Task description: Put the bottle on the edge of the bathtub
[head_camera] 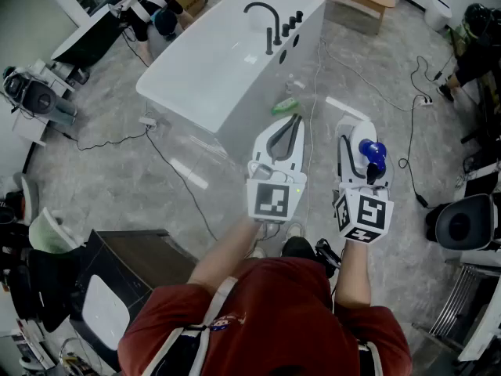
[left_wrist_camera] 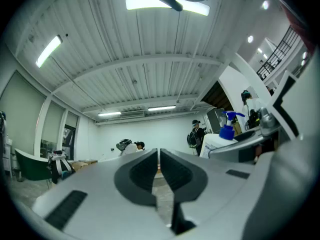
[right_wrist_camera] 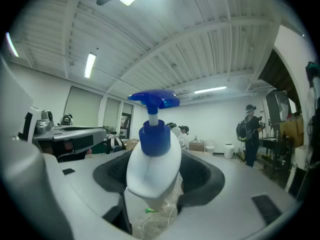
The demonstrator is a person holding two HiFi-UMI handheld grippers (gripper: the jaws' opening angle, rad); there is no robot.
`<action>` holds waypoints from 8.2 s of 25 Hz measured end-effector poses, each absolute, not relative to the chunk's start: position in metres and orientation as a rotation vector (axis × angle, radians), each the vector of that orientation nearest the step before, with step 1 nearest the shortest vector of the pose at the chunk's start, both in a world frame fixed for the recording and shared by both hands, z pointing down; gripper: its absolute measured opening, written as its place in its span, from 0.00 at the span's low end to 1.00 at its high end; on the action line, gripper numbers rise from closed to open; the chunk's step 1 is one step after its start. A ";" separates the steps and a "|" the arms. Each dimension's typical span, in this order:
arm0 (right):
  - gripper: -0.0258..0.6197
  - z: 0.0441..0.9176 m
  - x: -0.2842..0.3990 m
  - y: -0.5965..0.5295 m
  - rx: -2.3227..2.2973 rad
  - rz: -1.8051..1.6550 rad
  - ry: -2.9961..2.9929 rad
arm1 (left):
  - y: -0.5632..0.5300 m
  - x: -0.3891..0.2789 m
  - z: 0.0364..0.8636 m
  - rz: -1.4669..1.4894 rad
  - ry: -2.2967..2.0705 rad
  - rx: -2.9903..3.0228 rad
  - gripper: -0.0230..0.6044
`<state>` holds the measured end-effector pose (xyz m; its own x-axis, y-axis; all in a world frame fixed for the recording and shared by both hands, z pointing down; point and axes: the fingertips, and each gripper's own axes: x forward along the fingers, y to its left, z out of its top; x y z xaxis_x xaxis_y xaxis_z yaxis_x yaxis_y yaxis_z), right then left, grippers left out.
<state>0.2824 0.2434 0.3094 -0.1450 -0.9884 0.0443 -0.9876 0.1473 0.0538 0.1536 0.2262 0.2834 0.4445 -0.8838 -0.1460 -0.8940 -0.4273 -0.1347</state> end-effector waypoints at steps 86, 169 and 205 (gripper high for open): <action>0.47 0.330 0.092 -0.019 1.601 -0.027 -2.567 | -0.011 -0.014 0.302 0.123 1.855 -2.358 0.08; 0.47 0.507 -0.134 -0.269 0.573 0.108 -2.764 | -0.214 -0.215 0.404 -0.171 2.532 -1.710 0.08; 0.47 0.698 -0.153 -0.172 0.206 0.135 -2.643 | -0.115 -0.223 0.513 -0.191 2.828 -1.602 0.08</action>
